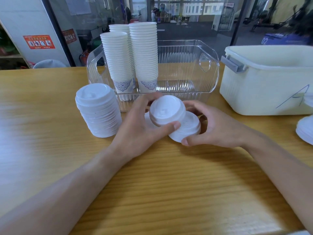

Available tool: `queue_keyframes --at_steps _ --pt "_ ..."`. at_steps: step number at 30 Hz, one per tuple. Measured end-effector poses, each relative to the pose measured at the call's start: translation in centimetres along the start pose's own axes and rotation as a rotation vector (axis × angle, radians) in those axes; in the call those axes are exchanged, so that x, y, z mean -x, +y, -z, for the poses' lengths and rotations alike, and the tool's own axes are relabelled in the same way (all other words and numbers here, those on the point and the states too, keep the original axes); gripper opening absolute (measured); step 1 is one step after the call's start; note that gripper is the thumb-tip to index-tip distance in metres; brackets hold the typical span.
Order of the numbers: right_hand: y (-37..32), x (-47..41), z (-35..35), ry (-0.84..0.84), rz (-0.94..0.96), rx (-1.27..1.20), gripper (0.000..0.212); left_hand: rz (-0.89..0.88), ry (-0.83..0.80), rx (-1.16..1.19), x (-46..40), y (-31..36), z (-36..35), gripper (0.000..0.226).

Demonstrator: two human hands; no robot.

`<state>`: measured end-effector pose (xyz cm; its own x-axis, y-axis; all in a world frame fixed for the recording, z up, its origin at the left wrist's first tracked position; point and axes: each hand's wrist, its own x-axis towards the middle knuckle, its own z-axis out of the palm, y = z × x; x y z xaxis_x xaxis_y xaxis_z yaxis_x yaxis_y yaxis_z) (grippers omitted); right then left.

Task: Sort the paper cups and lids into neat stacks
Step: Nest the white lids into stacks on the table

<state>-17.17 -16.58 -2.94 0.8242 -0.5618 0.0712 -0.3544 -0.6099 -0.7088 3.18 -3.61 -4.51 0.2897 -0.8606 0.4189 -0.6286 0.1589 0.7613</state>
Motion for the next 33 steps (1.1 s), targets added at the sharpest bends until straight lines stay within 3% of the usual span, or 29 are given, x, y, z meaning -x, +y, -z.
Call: queue_keyframes --at_steps 4,10,13,17,24,33 --pt "-0.4 0.1 -0.6 -0.007 0.023 -0.009 0.09 -0.049 -0.07 -0.109 0.3 0.7 -0.8 0.077" --pt "-0.5 0.3 -0.5 -0.04 0.011 0.022 0.109 -0.046 -0.189 -0.199 0.2 0.8 -1.1 0.084" --pt "-0.5 0.4 -0.1 -0.035 -0.001 0.019 0.113 -0.035 -0.136 -0.189 0.0 0.7 -0.2 0.08" --pt "-0.7 0.4 -0.1 0.04 0.0 0.031 0.102 0.012 -0.071 -0.284 -0.5 0.1 1.3 0.067" --pt "-0.6 0.3 0.4 0.067 -0.014 0.015 0.075 0.11 -0.135 -0.529 -0.1 0.4 1.5 0.08" --pt "-0.7 0.2 0.4 0.059 -0.05 -0.052 0.075 0.15 -0.129 -0.448 -0.1 -0.5 1.4 0.074"
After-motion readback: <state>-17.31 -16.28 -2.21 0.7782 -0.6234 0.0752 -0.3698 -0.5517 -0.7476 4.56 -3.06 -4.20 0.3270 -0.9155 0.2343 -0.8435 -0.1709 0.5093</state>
